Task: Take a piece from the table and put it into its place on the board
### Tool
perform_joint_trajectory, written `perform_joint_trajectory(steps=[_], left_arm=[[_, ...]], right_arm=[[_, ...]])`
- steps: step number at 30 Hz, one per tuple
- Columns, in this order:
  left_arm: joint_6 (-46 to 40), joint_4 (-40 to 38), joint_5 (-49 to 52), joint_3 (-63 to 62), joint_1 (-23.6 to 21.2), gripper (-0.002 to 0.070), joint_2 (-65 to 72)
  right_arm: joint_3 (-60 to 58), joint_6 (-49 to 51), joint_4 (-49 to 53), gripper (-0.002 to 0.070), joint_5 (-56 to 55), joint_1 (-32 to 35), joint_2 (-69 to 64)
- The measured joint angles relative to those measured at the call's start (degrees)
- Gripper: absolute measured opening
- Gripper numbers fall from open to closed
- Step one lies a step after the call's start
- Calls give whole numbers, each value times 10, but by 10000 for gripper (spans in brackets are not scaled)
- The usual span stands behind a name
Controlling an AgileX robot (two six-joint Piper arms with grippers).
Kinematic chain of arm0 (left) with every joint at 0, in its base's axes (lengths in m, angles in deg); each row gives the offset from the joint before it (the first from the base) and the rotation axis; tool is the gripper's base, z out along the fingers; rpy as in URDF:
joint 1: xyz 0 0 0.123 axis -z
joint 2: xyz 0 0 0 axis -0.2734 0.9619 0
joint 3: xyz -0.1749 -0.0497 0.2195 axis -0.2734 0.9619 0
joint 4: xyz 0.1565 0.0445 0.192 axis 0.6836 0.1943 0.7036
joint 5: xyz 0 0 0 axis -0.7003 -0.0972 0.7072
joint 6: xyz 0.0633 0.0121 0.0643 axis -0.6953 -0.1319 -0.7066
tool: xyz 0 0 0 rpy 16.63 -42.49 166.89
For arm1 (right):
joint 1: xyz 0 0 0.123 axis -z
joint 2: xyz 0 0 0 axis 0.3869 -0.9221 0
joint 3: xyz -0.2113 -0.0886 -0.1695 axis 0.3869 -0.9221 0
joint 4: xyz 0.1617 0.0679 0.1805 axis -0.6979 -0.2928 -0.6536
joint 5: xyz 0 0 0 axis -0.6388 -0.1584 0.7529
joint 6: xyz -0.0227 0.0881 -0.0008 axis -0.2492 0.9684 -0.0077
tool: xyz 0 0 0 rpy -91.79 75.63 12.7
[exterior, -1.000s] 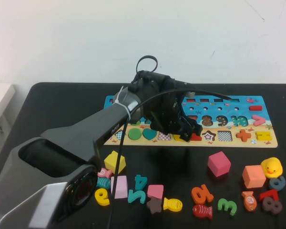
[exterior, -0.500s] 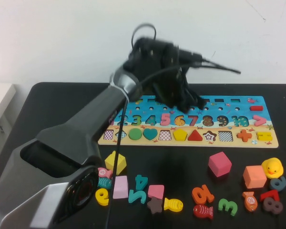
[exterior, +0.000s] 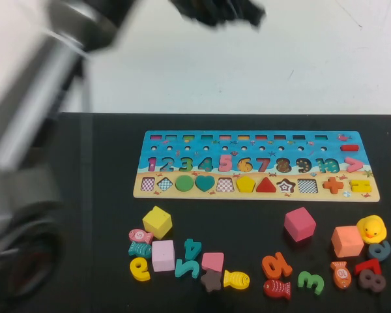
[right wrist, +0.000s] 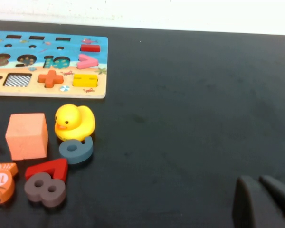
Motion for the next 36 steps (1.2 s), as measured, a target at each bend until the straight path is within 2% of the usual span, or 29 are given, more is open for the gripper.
perform_joint_trajectory(steps=[5,11,24,29,36], left_arm=[[-4,50,4,72,3,0,-131],[-6,115,5,218,3,0,-278],[24,117,2,493,3,0,-582],[44,86,-68,648,3,0,-704],[52,36,-251,892,3,0,-902]], right_arm=[[0,0,0,19,0,0,0],[0,0,0,19,0,0,0],[0,0,0,19,0,0,0],[0,0,0,19,0,0,0],[0,0,0,18,0,0,0]])
